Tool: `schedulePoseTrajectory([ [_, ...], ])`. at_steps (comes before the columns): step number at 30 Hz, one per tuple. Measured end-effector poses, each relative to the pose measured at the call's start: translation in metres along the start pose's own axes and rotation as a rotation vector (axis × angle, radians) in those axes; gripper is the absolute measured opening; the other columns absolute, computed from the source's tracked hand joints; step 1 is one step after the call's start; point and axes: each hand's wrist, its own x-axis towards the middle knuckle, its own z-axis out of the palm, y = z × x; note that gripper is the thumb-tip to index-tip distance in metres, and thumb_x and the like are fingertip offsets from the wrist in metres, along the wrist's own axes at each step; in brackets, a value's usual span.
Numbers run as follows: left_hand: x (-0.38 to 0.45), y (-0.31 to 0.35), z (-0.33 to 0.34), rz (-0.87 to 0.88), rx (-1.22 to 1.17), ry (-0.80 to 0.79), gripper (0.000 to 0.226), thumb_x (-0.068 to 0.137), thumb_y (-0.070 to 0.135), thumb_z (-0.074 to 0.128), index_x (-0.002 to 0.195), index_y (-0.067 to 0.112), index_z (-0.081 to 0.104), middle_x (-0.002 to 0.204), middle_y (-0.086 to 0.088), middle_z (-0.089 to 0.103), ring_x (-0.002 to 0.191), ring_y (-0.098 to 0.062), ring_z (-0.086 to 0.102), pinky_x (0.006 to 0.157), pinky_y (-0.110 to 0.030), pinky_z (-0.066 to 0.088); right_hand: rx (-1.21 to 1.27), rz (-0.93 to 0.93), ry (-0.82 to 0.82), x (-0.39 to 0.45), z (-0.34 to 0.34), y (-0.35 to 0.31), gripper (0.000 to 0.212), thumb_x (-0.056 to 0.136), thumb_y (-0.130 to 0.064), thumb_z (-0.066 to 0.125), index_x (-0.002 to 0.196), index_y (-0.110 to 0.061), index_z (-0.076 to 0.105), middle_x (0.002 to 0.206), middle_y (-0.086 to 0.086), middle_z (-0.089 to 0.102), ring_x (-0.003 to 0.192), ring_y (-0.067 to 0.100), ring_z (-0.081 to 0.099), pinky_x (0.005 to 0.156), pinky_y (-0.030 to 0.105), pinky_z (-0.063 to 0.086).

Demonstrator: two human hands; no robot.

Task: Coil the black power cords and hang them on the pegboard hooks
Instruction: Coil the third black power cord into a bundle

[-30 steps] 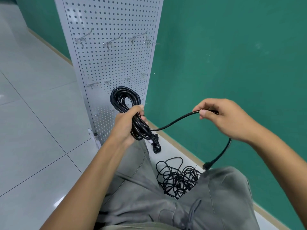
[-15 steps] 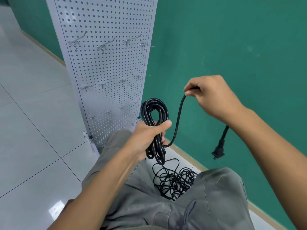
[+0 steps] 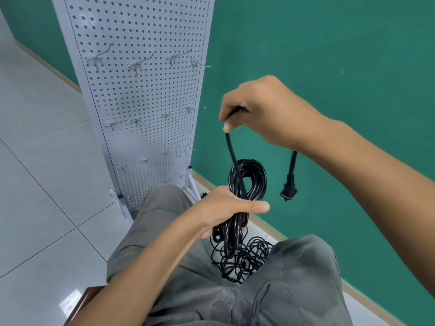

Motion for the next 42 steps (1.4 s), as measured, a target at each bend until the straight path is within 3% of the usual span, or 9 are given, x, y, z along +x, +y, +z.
schedulePoseTrajectory([
  [10,-0.010,0.001,-0.012,0.028,0.201,-0.207,0.028,0.086,0.034,0.083,0.071,0.019,0.064,0.069,-0.002,0.061,0.066,-0.021,0.058,0.070,-0.035,0.054,0.082,-0.030,-0.311,0.013,-0.010,0.020,0.008,0.091,-0.014,0.074,0.097,-0.015,0.079,0.090,-0.014,0.075,0.078,-0.010,0.063,0.071,0.002,0.040],
  [19,-0.024,0.008,-0.021,0.058,0.276,-0.381,0.046,0.079,0.029,0.083,0.097,-0.005,0.058,0.074,-0.011,0.057,0.071,-0.027,0.055,0.075,-0.041,0.050,0.350,0.005,-0.481,0.012,0.001,0.025,0.019,0.097,-0.029,0.069,0.095,-0.013,0.078,0.082,0.003,0.073,0.069,0.006,0.061,0.073,0.015,0.047],
  [22,-0.027,0.009,-0.016,0.111,0.239,-0.448,0.031,0.079,0.023,0.083,0.094,0.008,0.061,0.069,-0.009,0.058,0.064,-0.023,0.054,0.073,-0.042,0.049,0.391,0.024,-0.510,0.008,0.018,0.036,0.018,0.096,-0.031,0.070,0.094,-0.016,0.080,0.070,0.004,0.066,0.069,0.008,0.058,0.074,0.021,0.044],
  [25,-0.028,0.009,-0.015,0.165,0.178,-0.478,0.024,0.083,0.013,0.080,0.093,0.008,0.059,0.068,-0.013,0.053,0.062,-0.025,0.051,0.068,-0.038,0.050,0.501,0.081,-0.498,-0.003,0.034,0.046,0.025,0.100,-0.031,0.063,0.097,-0.013,0.080,0.065,-0.002,0.057,0.069,0.005,0.056,0.076,0.009,0.040],
  [28,-0.030,0.011,-0.016,0.205,0.069,-0.528,0.017,0.083,0.010,0.076,0.083,0.014,0.059,0.067,-0.010,0.051,0.060,-0.022,0.049,0.064,-0.035,0.051,0.678,0.148,-0.468,-0.015,0.047,0.052,0.052,0.105,-0.047,0.042,0.100,-0.013,0.080,0.066,-0.001,0.045,0.070,0.014,0.045,0.080,0.014,0.038],
  [32,-0.030,0.012,-0.014,0.251,-0.059,-0.613,0.032,0.086,0.012,0.072,0.092,-0.011,0.050,0.067,-0.005,0.051,0.060,-0.018,0.050,0.064,-0.032,0.050,1.066,0.312,-0.510,-0.029,0.067,0.057,0.094,0.097,-0.067,0.005,0.105,-0.003,0.074,0.076,0.007,0.057,0.078,0.020,0.051,0.082,0.029,0.043],
  [36,-0.030,0.011,-0.019,0.276,-0.300,-0.682,0.042,0.086,0.029,0.082,0.104,0.002,0.054,0.077,0.001,0.055,0.065,-0.010,0.055,0.068,-0.027,0.053,1.402,0.316,-0.455,-0.050,0.083,0.060,0.104,0.082,-0.080,0.018,0.113,0.003,0.071,0.103,0.021,0.072,0.097,0.032,0.065,0.092,0.038,0.050],
  [39,-0.029,0.011,-0.028,0.295,-0.413,-0.631,0.042,0.085,0.033,0.083,0.105,0.008,0.055,0.079,0.004,0.057,0.067,-0.008,0.056,0.069,-0.026,0.052,1.482,0.248,-0.408,-0.066,0.100,0.058,0.118,0.074,-0.092,0.038,0.121,0.014,0.062,0.113,0.034,0.051,0.104,0.040,0.042,0.097,0.046,0.031],
  [42,-0.027,0.011,-0.032,0.324,-0.474,-0.567,0.037,0.081,0.036,0.086,0.102,0.013,0.067,0.077,0.004,0.056,0.065,-0.008,0.056,0.068,-0.026,0.053,1.467,0.169,-0.342,-0.077,0.113,0.052,0.099,0.071,-0.094,0.044,0.120,-0.014,0.074,0.112,0.025,0.044,0.096,0.040,0.033,0.095,0.045,0.028],
])
